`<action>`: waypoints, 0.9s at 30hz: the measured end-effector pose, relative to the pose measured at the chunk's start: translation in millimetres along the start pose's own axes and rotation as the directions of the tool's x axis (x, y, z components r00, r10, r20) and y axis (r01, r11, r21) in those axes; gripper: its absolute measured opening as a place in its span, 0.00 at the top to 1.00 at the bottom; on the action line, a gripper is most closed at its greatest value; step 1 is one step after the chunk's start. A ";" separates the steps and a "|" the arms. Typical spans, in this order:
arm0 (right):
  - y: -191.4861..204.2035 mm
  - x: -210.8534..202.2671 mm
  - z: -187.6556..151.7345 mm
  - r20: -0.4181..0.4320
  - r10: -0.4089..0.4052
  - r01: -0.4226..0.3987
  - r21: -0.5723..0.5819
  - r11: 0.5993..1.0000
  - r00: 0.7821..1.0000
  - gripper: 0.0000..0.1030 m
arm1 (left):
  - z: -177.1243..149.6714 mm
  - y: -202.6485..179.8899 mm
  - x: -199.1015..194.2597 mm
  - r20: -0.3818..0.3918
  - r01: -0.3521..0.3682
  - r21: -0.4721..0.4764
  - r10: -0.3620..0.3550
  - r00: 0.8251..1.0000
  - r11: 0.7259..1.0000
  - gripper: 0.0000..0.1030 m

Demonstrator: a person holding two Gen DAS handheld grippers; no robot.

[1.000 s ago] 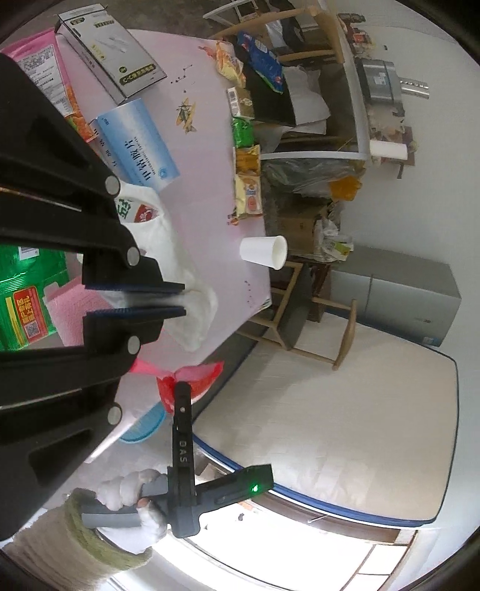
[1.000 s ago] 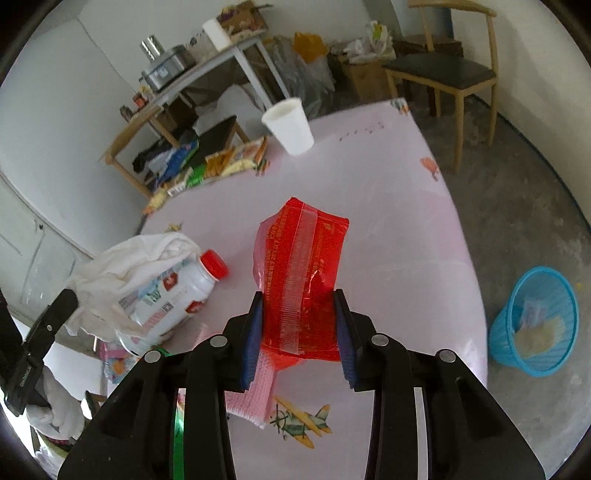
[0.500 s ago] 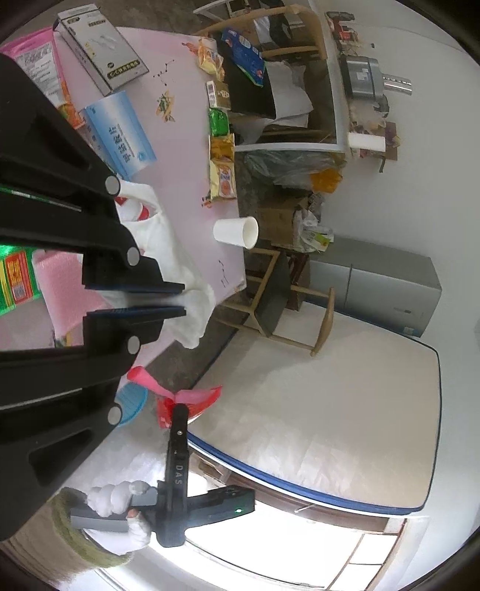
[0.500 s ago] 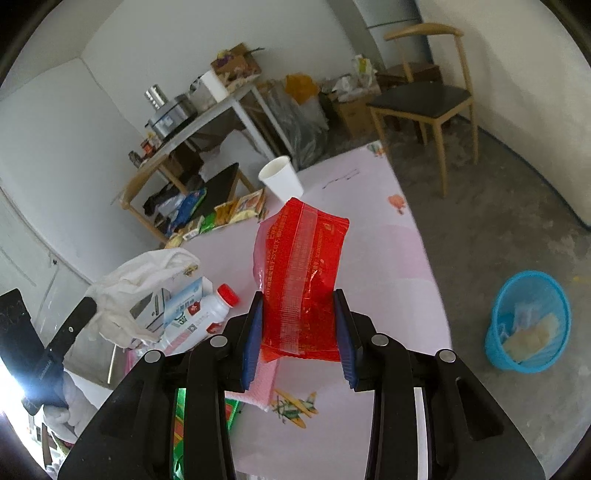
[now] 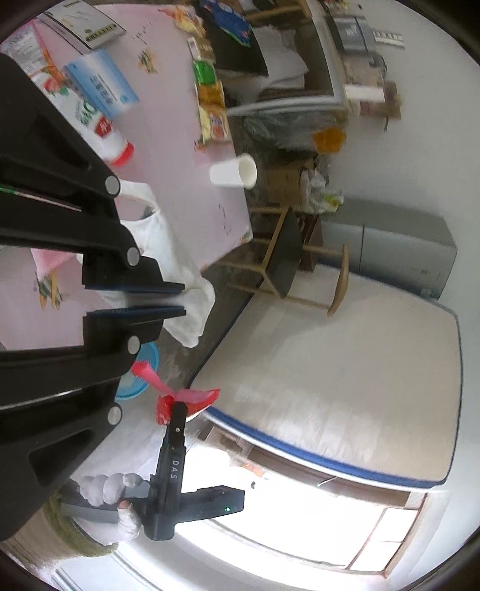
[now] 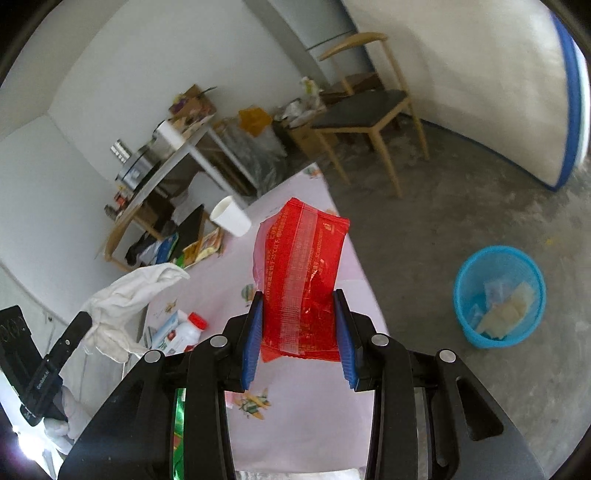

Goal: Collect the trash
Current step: 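Lift the red bag and white glove and carry them toward the blue wastebasket, then open both grippers over the blue wastebasket to drop the glove and bag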

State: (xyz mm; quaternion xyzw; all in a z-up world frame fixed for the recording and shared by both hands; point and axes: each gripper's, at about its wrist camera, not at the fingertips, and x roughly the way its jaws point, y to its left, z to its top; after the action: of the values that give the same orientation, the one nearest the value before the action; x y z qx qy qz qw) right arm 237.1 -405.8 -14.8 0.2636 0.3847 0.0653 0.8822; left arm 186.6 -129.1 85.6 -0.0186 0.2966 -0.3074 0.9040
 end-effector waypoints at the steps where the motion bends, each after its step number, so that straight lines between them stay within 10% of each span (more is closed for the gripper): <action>1: -5.9 -2.6 0.5 0.007 -0.005 0.005 0.010 1.000 1.000 0.67 | 3.4 -6.6 6.3 -0.009 0.011 0.009 -0.011 1.000 1.000 0.94; 12: -82.0 -28.2 -2.7 0.061 -0.096 0.086 0.154 0.984 0.993 0.67 | 23.9 -81.7 98.8 -0.167 0.186 0.051 -0.176 0.970 0.981 0.94; 19: -155.8 -33.1 -20.9 0.054 -0.181 0.156 0.308 0.939 0.982 0.67 | 14.7 -138.6 211.2 -0.379 0.328 -0.025 -0.313 0.871 0.944 0.94; 27: -235.1 2.0 -25.4 0.017 -0.191 0.165 0.436 0.885 0.981 0.67 | -16.6 -197.0 335.2 -0.535 0.331 -0.046 -0.303 0.789 0.943 0.93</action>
State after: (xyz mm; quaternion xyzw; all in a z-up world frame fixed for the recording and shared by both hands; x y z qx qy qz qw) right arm 199.8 -595.0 -151.6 0.4181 0.3859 -0.1108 0.8149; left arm 283.1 -476.2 -61.4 0.0411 0.5213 -0.4546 0.7210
